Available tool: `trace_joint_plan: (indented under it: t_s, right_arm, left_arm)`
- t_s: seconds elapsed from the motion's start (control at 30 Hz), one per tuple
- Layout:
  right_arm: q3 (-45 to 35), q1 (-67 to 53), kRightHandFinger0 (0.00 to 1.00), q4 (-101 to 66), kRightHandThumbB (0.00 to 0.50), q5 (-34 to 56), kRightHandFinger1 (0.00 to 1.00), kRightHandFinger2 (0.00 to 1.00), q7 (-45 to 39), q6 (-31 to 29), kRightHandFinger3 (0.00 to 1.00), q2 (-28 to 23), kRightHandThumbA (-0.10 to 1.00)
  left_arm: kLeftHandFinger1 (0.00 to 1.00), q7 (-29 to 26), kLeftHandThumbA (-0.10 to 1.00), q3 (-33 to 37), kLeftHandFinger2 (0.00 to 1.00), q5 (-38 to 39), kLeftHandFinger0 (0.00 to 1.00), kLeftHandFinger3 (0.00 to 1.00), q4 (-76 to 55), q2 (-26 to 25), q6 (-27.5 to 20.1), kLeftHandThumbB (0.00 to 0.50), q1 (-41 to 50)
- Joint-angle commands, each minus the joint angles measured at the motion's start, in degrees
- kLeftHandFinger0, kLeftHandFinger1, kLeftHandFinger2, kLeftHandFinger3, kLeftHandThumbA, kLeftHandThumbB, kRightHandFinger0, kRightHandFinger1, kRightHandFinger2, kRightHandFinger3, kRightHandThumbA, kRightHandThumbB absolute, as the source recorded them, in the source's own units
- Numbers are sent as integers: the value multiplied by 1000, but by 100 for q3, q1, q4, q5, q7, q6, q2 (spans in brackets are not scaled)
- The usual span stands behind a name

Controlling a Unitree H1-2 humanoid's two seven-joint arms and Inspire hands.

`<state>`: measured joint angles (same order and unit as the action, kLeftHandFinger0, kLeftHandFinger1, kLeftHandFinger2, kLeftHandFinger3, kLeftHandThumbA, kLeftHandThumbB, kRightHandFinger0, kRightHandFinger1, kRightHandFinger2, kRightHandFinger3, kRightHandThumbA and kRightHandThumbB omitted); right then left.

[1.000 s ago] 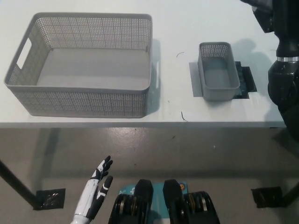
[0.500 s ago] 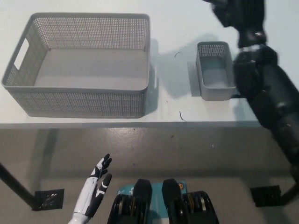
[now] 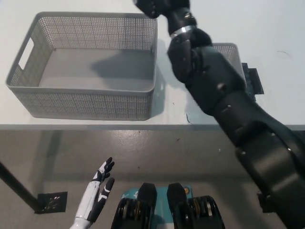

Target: Usethe right hand to pick up a oven gloves on top of a leveled container and place it into another larger container on the left side

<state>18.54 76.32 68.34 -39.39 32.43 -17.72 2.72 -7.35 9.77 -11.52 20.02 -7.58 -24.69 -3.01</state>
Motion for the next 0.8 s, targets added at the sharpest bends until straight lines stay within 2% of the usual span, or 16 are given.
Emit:
trace_joint_plan:
  t_s: [0.0, 0.03, 0.13, 0.2, 0.23, 0.27, 0.3, 0.33, 0.37, 0.4, 0.43, 0.57, 0.7, 0.77]
  right_arm:
    - [-40, 637, 0, 327, 195, 307, 355, 799, -64, -123, 754, 116, -100]
    - [-6, 671, 0, 436, 196, 294, 330, 777, -40, -134, 710, 162, -100]
    - [133, 681, 0, 568, 182, 200, 311, 770, -54, -88, 737, 226, -100]
    - [171, 707, 0, 633, 163, 222, 337, 781, -241, 65, 764, 258, -100]
    - [130, 720, 9, 647, 197, 303, 378, 836, -436, 260, 904, 292, -100]
    - [115, 725, 1, 649, 192, 342, 313, 714, -500, 335, 683, 303, -100]
    - [64, 742, 9, 637, 224, 418, 303, 683, -699, 499, 737, 320, -100]
    - [-26, 788, 781, 582, 304, 599, 1000, 1000, -1436, 781, 1000, 308, 332]
    - [-56, 822, 1000, 538, 355, 704, 1000, 1000, -1995, 953, 1000, 278, 503]
    - [-67, 808, 1000, 427, 433, 767, 1000, 1000, -2311, 1040, 1000, 243, 645]
    - [-91, 784, 1000, 366, 476, 810, 1000, 1000, -2346, 1012, 1000, 226, 675]
    - [-152, 765, 1000, 112, 494, 945, 1000, 1000, -2604, 745, 1000, 90, 793]
    - [30, 787, 1000, -45, 499, 688, 1000, 1000, -2350, 835, 1000, 85, 822]
    - [62, 783, 1000, -165, 485, 656, 1000, 1000, -2383, 909, 1000, 77, 843]
  left_arm:
    - [1000, 3, 1000, 67, 1000, 30, 1000, 1000, -158, -74, -223, 122, -47]
    - [1000, -3, 1000, 66, 1000, 26, 1000, 1000, -153, -66, -223, 122, -51]
    - [1000, 15, 1000, 62, 1000, 17, 1000, 1000, -187, -69, -223, 124, -36]
    - [1000, 25, 1000, 65, 1000, 22, 1000, 1000, -192, -68, -223, 124, -62]
    - [1000, 46, 1000, 63, 1000, 98, 1000, 1000, -192, -61, -223, 121, -63]
    - [1000, 63, 1000, 59, 1000, 131, 1000, 1000, -200, -70, -223, 121, -62]
    - [1000, 64, 1000, 63, 1000, 129, 1000, 1000, -201, -77, -223, 123, -63]
    - [1000, 62, 1000, 65, 1000, 112, 1000, 1000, -207, -78, -223, 126, -59]
    - [1000, 38, 1000, 78, 1000, 78, 1000, 1000, -204, -87, -223, 120, -63]
    - [1000, 20, 1000, 86, 1000, 52, 1000, 1000, -203, -93, -223, 119, -67]
    - [1000, 26, 1000, 89, 1000, 58, 1000, 1000, -205, -94, -223, 118, -68]
    - [1000, 36, 1000, 86, 1000, 16, 1000, 1000, -186, -104, -223, 127, -111]
    - [1000, 50, 1000, 96, 1000, 6, 1000, 1000, -185, -110, -223, 120, -114]
    - [1000, 50, 1000, 107, 1000, 6, 1000, 1000, -171, -113, -223, 117, -137]
